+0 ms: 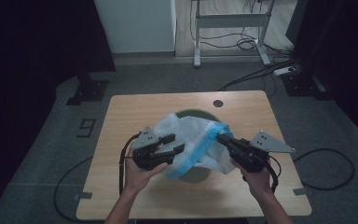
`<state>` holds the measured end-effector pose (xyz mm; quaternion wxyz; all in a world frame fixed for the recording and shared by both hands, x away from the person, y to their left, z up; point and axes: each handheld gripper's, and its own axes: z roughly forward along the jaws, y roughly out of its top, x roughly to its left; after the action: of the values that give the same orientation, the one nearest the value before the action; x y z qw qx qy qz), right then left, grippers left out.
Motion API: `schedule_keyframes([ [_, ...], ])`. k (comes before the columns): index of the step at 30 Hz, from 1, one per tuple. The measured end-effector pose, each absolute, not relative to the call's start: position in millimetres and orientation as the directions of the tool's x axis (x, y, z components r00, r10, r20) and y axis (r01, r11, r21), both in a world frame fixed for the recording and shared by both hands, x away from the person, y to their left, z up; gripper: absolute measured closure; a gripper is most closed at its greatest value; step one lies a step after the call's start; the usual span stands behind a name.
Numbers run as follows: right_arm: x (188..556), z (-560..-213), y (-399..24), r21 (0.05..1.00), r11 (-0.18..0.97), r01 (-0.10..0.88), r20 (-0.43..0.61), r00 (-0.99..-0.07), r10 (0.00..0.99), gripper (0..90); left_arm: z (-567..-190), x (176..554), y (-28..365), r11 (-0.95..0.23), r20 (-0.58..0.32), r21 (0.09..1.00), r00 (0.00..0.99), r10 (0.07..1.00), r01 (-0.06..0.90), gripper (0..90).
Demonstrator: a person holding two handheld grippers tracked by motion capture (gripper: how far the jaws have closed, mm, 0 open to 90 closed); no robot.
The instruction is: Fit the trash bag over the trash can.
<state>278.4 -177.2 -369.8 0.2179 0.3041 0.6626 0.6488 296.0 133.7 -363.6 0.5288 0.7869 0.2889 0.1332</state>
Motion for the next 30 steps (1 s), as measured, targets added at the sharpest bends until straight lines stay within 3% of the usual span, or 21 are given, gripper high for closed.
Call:
schedule_keyframes([
  [4,278.1,-368.9,-174.3,0.992,-0.035,0.123,0.115,-0.731,0.673,89.3,-368.9,296.1,129.7,-0.312,-0.067,0.898,0.798,0.598,0.310,53.8],
  [8,276.3,-369.4,-170.1,0.991,-0.039,0.129,0.123,-0.747,0.654,89.2,-369.0,292.6,129.0,-0.307,-0.038,0.909,0.788,0.614,0.283,40.4],
  [11,272.2,-369.5,-165.2,0.992,-0.031,0.125,0.116,-0.760,0.639,89.3,-365.1,289.4,129.4,-0.291,-0.034,0.921,0.795,0.606,0.261,36.2],
  [26,273.0,-371.5,-152.9,0.992,-0.012,0.127,0.105,-0.757,0.645,89.2,-358.0,276.7,100.6,-0.336,0.013,0.915,0.817,0.576,0.222,24.5],
  [30,273.0,-371.0,-152.5,0.992,-0.019,0.128,0.110,-0.758,0.643,89.3,-363.1,278.3,95.4,-0.356,0.024,0.906,0.813,0.581,0.228,25.8],
])
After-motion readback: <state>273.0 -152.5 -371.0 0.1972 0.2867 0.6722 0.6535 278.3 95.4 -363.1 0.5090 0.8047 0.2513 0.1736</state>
